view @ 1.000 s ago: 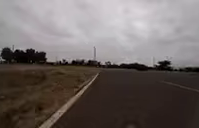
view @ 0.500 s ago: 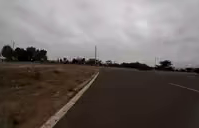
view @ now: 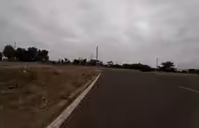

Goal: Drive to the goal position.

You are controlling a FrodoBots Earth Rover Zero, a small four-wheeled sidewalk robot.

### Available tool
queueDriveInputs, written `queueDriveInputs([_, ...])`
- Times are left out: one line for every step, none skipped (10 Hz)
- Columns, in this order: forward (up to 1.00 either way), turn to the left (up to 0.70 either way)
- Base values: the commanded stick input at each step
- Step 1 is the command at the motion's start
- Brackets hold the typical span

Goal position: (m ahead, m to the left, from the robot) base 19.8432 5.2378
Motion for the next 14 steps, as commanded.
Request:
queueDriveInputs([1.0, -0.1])
queueDriveInputs([1.0, 0.0])
queueDriveInputs([1.0, 0.0])
queueDriveInputs([0.85, -0.06])
queueDriveInputs([0.85, -0.12])
queueDriveInputs([0.85, 0.0])
queueDriveInputs([0.85, 0.0])
queueDriveInputs([0.85, 0.0])
queueDriveInputs([0.85, 0.0])
queueDriveInputs([0.85, 0.0])
queueDriveInputs([0.85, 0.0])
queueDriveInputs([0.85, 0.0])
queueDriveInputs([0.85, 0.0])
queueDriveInputs([0.85, 0.0])
